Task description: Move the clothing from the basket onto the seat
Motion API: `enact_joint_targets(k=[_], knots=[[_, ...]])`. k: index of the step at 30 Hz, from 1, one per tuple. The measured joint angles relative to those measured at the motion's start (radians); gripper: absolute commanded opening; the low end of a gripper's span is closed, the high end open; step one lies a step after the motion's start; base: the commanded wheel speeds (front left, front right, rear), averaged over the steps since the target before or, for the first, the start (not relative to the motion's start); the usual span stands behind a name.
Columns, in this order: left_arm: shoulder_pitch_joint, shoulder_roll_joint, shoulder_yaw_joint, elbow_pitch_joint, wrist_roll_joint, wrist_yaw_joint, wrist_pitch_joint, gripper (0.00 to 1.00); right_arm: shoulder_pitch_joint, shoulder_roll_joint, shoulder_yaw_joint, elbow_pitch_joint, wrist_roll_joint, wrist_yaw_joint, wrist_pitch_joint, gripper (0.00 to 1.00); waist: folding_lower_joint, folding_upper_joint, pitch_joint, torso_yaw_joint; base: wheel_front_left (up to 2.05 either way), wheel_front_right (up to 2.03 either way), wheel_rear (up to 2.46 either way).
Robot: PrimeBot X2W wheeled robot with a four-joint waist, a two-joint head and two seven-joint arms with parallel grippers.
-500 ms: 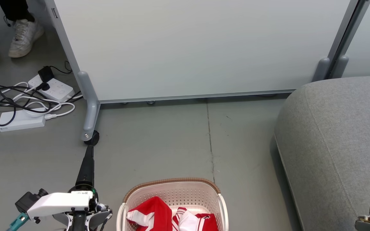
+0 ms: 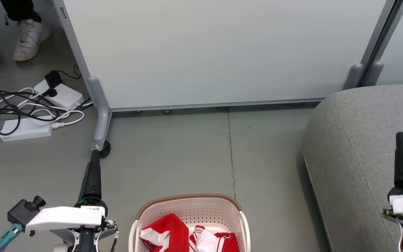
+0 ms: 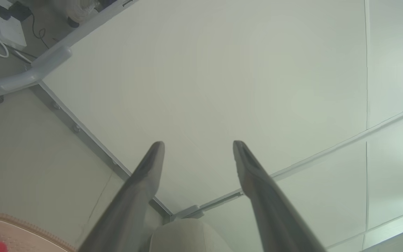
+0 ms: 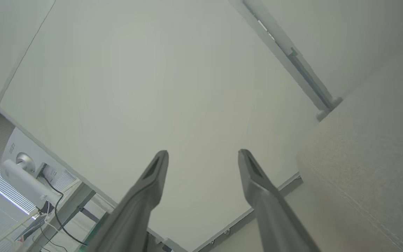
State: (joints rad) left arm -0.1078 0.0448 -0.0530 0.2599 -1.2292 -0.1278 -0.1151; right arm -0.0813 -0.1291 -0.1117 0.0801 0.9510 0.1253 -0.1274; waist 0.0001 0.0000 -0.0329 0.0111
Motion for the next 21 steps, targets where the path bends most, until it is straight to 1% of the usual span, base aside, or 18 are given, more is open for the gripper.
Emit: enact_joint_targets(k=[2,5,8,9,12,15,21], knots=[[0.000,0.000,0.002,-0.017,0.031,0.000,-0.005,1.00,-0.013,-0.016,0.025,-0.012,-0.065,0.001,-0.006,1.00,0.0000,0.0000,0.000,0.001,0.00,0.00,0.00],[0.003,0.000,0.006,-0.035,0.078,0.000,-0.010,1.00,-0.016,-0.023,0.059,-0.019,-0.146,0.001,-0.012,1.00,0.0000,0.0000,-0.003,0.002,0.00,0.00,0.00],[0.013,0.001,0.010,-0.059,0.130,0.000,-0.019,1.00,-0.017,-0.027,0.086,-0.026,-0.213,0.001,-0.017,1.00,0.0000,0.0000,-0.006,0.003,0.00,0.00,0.00],[0.013,0.001,0.010,-0.059,0.130,0.000,-0.019,1.00,-0.017,-0.027,0.086,-0.026,-0.213,0.001,-0.017,1.00,0.0000,0.0000,-0.006,0.003,0.00,0.00,0.00],[0.025,0.000,-0.006,-0.088,0.213,0.000,-0.026,1.00,-0.021,-0.030,0.112,-0.035,-0.276,0.001,-0.025,1.00,0.0000,0.0000,-0.008,0.003,0.00,0.00,0.00],[0.032,0.001,-0.028,-0.121,0.294,0.015,-0.031,1.00,-0.028,-0.030,0.122,-0.040,-0.323,0.001,-0.029,1.00,0.0000,0.0000,-0.011,0.002,0.00,0.00,0.00],[0.061,0.001,-0.097,-0.152,0.452,0.065,-0.045,1.00,-0.031,-0.023,0.139,-0.021,-0.428,0.001,-0.042,1.00,0.0000,0.0000,-0.020,0.002,0.00,0.00,0.00]])
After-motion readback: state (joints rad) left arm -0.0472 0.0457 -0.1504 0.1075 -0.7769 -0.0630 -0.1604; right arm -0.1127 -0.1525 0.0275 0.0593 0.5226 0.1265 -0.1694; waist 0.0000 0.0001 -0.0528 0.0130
